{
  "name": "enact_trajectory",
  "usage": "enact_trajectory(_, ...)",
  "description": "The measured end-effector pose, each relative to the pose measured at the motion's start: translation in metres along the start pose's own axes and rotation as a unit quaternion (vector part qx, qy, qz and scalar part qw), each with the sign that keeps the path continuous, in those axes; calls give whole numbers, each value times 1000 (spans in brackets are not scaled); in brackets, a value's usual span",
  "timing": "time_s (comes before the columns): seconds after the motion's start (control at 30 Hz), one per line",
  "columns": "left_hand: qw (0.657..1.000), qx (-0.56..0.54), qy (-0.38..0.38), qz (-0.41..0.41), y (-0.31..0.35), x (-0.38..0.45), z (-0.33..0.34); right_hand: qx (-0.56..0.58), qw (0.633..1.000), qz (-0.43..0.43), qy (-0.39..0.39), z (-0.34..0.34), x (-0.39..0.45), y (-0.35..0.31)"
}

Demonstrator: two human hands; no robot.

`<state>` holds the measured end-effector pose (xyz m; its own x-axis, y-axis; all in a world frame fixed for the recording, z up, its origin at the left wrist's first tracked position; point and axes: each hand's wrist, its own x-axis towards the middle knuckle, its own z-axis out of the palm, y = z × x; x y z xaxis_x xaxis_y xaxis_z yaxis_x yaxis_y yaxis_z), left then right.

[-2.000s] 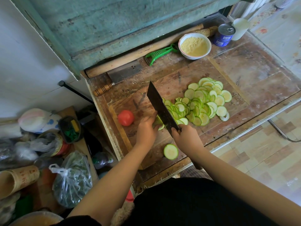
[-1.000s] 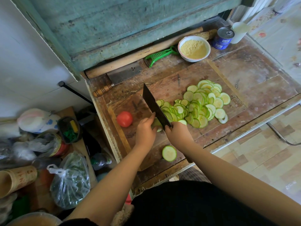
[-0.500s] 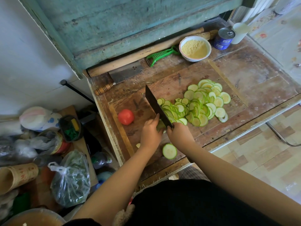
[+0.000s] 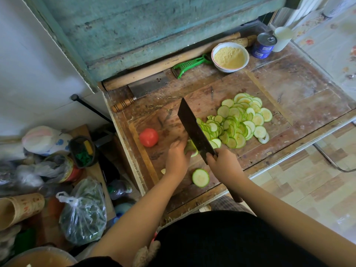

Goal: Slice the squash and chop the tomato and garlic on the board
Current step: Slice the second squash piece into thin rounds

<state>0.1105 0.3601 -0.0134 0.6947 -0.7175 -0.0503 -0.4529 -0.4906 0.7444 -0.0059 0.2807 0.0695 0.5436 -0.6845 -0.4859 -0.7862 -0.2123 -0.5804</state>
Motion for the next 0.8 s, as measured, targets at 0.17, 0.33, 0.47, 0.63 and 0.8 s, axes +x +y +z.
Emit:
enact_trajectory(0.17,1000,14,1,4,0,1,0,1,1000,-2,-3,1,-1,0)
enact_trajectory(0.33,1000,7,-5,13,1,2,0,0,1000,-3,-5,1,3,0)
enact_trajectory(0.47,1000,11,3,15,1,2,-1,-20,1000,-4,-15,1,4,-1)
enact_trajectory(0.63,1000,2,9,2,1,1,-1,-17,999,7,-30,1,14,-5)
enact_trajectory(0.8,1000,-9,9,-18,3,0,-1,-41,998,26,-38,16,27,-12)
